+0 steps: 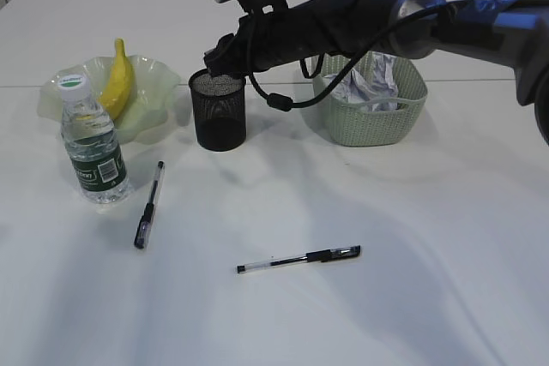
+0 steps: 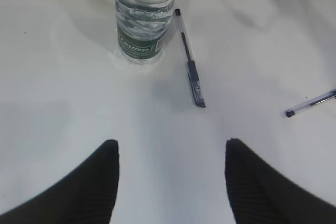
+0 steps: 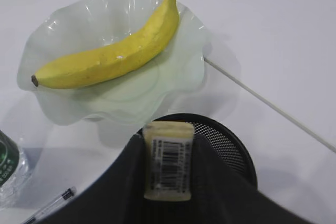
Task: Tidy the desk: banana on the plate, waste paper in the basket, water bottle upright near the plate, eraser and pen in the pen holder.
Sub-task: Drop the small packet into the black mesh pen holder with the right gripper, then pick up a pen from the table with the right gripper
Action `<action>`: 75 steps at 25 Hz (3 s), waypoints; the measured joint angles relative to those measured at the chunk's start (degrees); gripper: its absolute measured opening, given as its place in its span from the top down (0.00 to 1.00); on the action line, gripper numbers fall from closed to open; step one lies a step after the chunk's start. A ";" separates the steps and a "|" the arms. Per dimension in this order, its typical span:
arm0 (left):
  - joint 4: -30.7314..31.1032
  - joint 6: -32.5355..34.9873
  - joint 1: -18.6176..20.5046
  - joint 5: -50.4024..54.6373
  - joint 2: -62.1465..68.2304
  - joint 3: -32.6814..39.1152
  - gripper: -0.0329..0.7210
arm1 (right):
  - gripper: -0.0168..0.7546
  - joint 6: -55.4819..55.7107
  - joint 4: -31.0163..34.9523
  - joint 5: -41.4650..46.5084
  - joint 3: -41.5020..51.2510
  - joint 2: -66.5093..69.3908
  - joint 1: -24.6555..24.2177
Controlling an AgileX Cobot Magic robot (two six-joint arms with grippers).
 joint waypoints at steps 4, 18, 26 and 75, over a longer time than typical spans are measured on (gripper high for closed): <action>0.00 0.00 0.00 -0.82 0.00 0.00 0.35 | 0.72 -1.39 0.82 -0.40 0.00 0.00 0.00; 0.00 0.00 0.00 -0.94 0.00 0.00 0.35 | 0.58 -1.55 2.73 -3.02 0.00 0.00 0.00; 0.00 0.00 0.00 -0.94 0.00 0.00 0.35 | 0.57 2.90 -0.53 -1.10 0.00 -1.01 0.00; -0.22 0.00 0.00 3.92 0.00 0.00 0.35 | 0.57 89.23 -43.04 37.07 30.03 -27.72 7.78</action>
